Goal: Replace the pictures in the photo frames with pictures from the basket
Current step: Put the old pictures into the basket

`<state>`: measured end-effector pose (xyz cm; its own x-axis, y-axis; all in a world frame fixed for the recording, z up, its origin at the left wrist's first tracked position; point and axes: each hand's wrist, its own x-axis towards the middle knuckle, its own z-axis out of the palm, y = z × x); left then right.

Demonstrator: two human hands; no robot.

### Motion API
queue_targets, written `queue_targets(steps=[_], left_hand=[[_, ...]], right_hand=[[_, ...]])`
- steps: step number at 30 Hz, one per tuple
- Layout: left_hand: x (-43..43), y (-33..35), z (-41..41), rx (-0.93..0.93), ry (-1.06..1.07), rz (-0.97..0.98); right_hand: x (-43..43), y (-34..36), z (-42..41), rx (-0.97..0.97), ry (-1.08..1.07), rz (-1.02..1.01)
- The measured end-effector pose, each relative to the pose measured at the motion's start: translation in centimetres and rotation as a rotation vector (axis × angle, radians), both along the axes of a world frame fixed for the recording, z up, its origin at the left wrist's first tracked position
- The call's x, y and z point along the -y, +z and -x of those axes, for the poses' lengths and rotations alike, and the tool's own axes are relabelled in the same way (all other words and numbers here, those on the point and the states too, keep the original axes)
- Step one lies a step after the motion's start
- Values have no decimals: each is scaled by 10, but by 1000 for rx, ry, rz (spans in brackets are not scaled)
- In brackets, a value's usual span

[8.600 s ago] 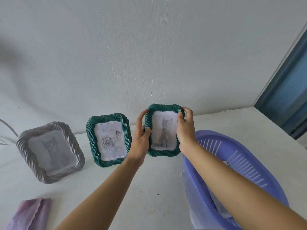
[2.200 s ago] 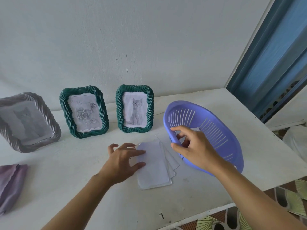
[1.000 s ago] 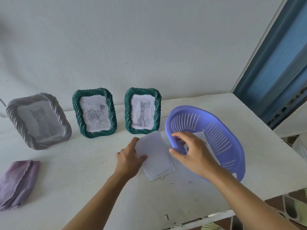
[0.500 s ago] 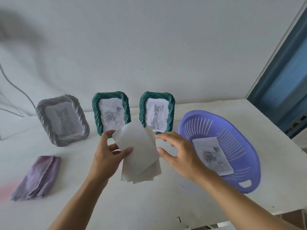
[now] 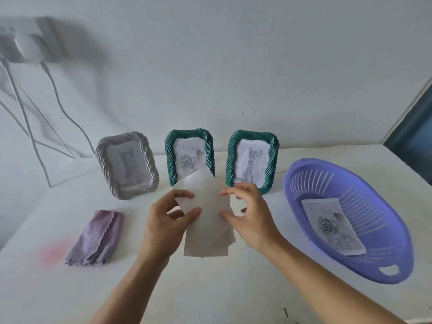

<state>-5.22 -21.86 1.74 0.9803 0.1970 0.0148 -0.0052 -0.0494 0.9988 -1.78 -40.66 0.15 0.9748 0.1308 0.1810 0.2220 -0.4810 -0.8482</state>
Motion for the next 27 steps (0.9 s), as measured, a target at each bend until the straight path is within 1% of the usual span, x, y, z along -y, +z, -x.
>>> queue_targets(steps=[1,3,4,7,8,10,12,15,16,18,19,22,23,24,25,27], left_hand=[[1,1,-1,9,16,-16],[4,5,-3,35,46,-70],[5,7,-4,48,54,-105],[11,13,-8,69,22,-163],[13,15,-10,69,7,-171],[19,18,-13,63,-14,-172],[26,21,-15,46,-47,-129],[36,24,-16,-19,-155,33],[38,24,-17,-14,-196,39],[39,25,-17,37,-255,-23],[37,23,-17,69,-251,-79],[31,12,-21,122,-92,-315],[30,8,-21,101,-31,-339],[31,4,-19,51,0,-312],[32,1,-17,-8,-2,-246],[38,-4,-13,-93,-65,-102]], right_hand=[[-2,0,0,42,-11,38],[-4,3,0,53,-1,26],[-5,6,2,15,24,-13],[-9,12,7,-211,144,-239],[-9,13,9,-257,170,-288],[-8,14,12,-279,210,-326],[-5,16,14,-273,226,-318],[2,16,12,-222,148,-265],[6,14,11,-209,111,-251],[12,12,10,-239,30,-287],[14,10,9,-267,-16,-320],[22,6,8,-347,-137,-480],[24,5,7,-366,-156,-560],[26,6,6,-382,-165,-631],[27,6,6,-394,-175,-685],[30,7,4,-411,-200,-744]])
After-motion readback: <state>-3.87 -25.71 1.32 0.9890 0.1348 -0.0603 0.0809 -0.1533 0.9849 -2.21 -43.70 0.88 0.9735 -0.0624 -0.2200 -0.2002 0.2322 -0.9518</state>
